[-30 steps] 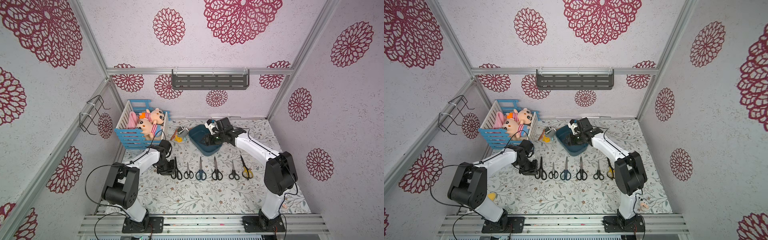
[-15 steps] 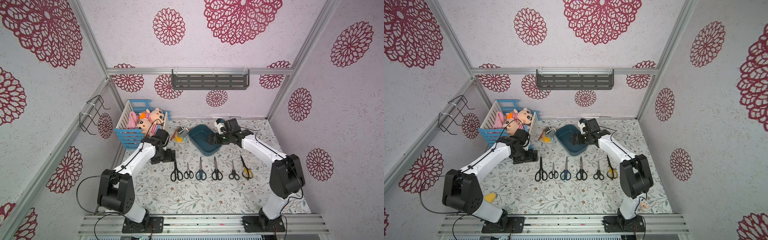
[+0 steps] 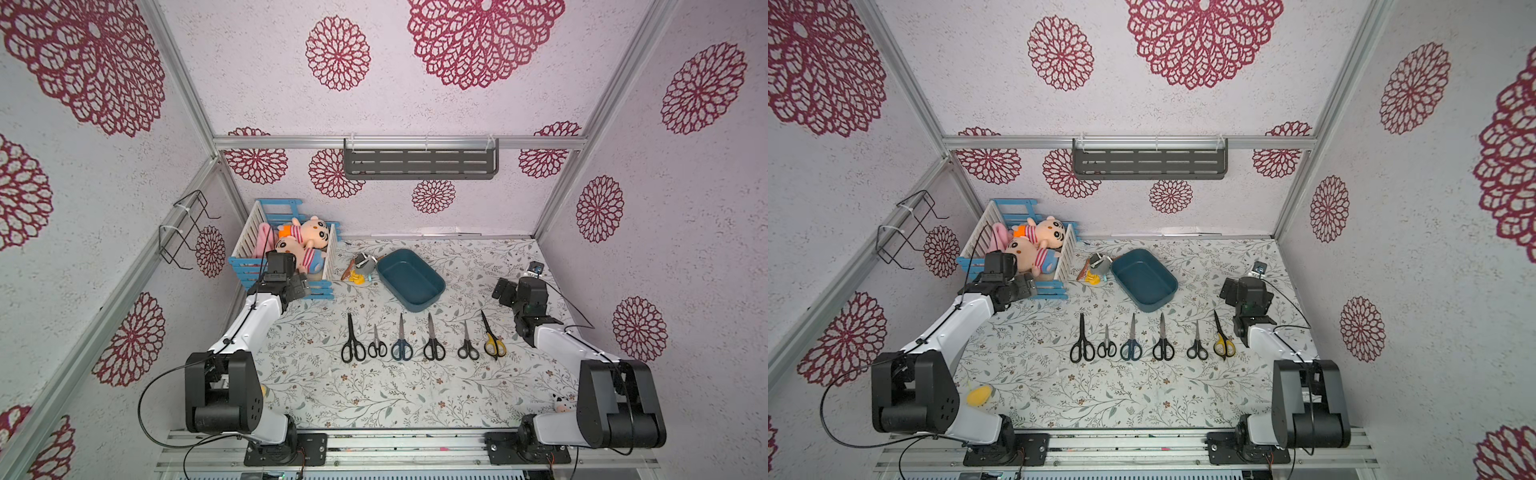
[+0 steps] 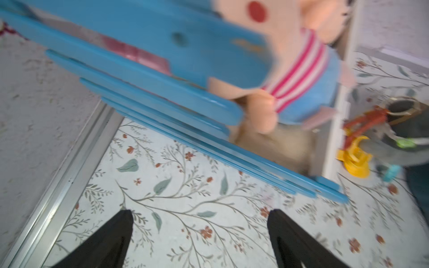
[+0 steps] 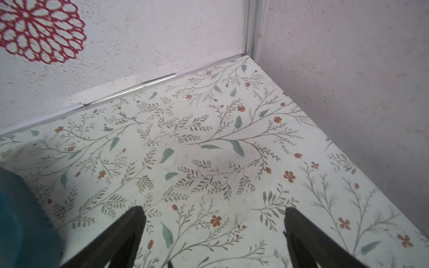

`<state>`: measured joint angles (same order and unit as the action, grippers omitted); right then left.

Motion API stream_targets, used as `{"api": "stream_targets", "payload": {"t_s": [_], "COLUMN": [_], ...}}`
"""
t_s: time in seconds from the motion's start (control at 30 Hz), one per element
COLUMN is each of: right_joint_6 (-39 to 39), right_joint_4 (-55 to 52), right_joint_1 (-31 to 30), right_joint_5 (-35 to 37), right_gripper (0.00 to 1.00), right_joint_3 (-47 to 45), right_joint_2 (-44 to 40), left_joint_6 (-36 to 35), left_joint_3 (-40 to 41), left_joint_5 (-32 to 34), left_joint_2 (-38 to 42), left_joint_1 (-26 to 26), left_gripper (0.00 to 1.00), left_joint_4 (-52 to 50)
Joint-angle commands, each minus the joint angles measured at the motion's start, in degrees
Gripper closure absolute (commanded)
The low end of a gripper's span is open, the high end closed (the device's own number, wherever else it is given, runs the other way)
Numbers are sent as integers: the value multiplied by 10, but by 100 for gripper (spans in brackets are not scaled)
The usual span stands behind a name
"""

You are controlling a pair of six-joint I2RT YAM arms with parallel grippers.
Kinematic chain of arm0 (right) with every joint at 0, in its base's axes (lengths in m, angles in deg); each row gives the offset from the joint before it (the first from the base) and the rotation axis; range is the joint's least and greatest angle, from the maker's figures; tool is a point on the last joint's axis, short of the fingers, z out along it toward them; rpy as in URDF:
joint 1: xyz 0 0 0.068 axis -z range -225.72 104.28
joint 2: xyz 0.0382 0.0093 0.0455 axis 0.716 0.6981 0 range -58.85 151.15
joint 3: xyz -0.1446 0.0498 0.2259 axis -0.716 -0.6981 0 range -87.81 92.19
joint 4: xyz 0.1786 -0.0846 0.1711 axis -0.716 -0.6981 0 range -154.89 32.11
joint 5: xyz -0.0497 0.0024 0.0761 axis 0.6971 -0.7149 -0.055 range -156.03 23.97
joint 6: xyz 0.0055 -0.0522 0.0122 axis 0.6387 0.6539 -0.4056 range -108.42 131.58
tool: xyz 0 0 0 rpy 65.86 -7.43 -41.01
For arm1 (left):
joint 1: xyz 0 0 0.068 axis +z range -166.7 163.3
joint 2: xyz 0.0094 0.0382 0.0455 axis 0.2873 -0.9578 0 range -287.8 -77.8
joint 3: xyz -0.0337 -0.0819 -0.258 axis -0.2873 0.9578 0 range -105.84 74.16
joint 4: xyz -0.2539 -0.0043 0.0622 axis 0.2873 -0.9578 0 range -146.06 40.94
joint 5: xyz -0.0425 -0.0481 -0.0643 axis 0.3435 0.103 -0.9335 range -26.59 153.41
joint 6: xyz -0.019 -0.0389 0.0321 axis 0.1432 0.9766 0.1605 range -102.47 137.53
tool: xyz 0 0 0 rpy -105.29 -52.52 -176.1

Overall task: Take the scissors out of the storage box
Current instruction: Reset both arms

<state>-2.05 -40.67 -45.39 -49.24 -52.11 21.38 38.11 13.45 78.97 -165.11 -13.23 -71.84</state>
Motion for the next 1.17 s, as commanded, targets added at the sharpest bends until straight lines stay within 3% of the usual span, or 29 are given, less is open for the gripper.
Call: {"api": "stream_targets", "payload": {"t_s": [0.0,0.2,0.33,0.4,0.53,0.63,0.7,0.77,0.87,1.13], "right_joint_6": [37,60,106,116,125,127,126,127,127,127], "right_joint_4": [205,501,562,620,602,608,603,605,608,607], "right_joint_1": [-3,-4,-25,-30,-40,-41,-41,-42,-42,-42], "right_joint_5": [43,3,-43,-53,-45,-44,-44,-43,-44,-43], "right_gripper": [1,1,1,1,1,1,1,1,1,1], "right_joint_3": [-65,-224,-244,-252,-246,-245,-246,-245,-246,-245], "right_joint_2": [3,11,29,72,71,74,73,74,75,75], "left_joint_6": [-18,-87,-104,-117,-127,-129,-129,-134,-129,-135], "left_joint_3": [41,145,194,248,310,383,355,368,361,367], "left_joint_5": [-33,-68,-76,-68,-140,-129,-135,-132,-133,-119], "left_joint_2": [-9,3,-10,-6,6,-24,-1,-17,-7,-11], "left_joint_1": [37,50,49,50,58,56,54,53,52,44], "left_gripper": [3,3,3,3,3,3,3,3,3,3], "left_joint_4": [119,308,401,498,602,780,679,738,702,725]}}
